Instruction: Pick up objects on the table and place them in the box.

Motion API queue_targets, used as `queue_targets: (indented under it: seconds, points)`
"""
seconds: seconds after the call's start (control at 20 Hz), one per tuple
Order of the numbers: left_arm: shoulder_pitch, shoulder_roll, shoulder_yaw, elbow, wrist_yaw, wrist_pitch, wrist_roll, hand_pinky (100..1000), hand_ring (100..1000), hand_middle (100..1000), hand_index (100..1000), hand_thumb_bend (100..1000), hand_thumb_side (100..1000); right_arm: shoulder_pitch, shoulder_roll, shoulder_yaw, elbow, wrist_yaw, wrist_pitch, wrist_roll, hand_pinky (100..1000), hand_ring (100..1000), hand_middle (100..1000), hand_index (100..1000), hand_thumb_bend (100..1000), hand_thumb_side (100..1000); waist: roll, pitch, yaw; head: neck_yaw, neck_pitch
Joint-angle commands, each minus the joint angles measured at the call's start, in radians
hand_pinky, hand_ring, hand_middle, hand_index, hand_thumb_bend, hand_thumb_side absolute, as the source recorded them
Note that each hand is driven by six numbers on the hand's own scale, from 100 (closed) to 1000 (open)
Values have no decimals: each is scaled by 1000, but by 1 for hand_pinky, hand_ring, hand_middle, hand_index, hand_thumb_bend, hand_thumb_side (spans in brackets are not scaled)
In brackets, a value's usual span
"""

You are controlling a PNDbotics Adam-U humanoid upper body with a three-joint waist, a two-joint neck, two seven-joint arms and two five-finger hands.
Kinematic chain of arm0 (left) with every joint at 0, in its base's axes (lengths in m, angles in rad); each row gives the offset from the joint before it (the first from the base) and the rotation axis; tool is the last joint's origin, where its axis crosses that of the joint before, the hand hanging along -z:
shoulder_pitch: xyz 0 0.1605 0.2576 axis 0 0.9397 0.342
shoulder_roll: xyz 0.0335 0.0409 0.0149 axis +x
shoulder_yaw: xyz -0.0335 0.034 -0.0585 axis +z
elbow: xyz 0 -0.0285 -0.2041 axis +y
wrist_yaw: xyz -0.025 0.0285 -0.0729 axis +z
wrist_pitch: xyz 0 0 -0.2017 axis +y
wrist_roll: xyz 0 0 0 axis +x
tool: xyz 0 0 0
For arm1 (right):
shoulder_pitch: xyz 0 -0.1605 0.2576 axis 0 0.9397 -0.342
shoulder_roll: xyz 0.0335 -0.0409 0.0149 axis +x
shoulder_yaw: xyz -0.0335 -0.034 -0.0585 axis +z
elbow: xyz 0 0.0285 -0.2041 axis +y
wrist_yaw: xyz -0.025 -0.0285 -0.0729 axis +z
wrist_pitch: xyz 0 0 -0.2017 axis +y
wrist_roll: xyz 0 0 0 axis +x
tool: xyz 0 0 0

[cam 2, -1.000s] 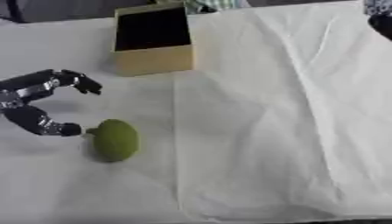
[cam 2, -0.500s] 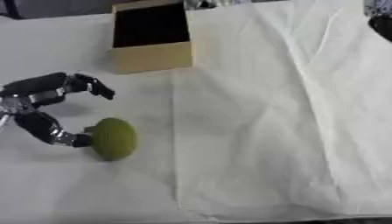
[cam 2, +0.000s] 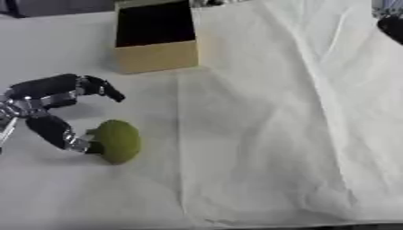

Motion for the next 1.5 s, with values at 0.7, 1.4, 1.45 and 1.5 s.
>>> queue_targets:
  seconds: [0.7, 1.4, 1.45, 1.5]
  points:
    - [-5, -7, -6, 52, -45, 32, -23, 754, 771, 706, 855, 617, 561, -5, -16, -2, -21, -5, 2, 6, 892, 900, 600, 786, 100, 221, 3, -12, -1, -6, 5]
    - [10, -1, 1, 83, -4, 58, -117, 697, 740, 681, 820, 523, 571, -7, -14, -4, -21, -5, 2, 4, 892, 900, 600, 786, 100, 223, 3, -9, -6, -7, 2]
    - [12, -2, 2, 87, 2, 65, -120, 683, 731, 672, 812, 508, 573, -7, -14, -4, -21, -6, 2, 4, 892, 900, 600, 786, 100, 222, 3, -9, -6, -7, 1]
    - [16, -2, 3, 91, 9, 73, -123, 678, 728, 669, 809, 501, 576, -8, -14, -4, -21, -6, 2, 4, 892, 900, 600, 786, 100, 223, 3, -9, -7, -8, 1]
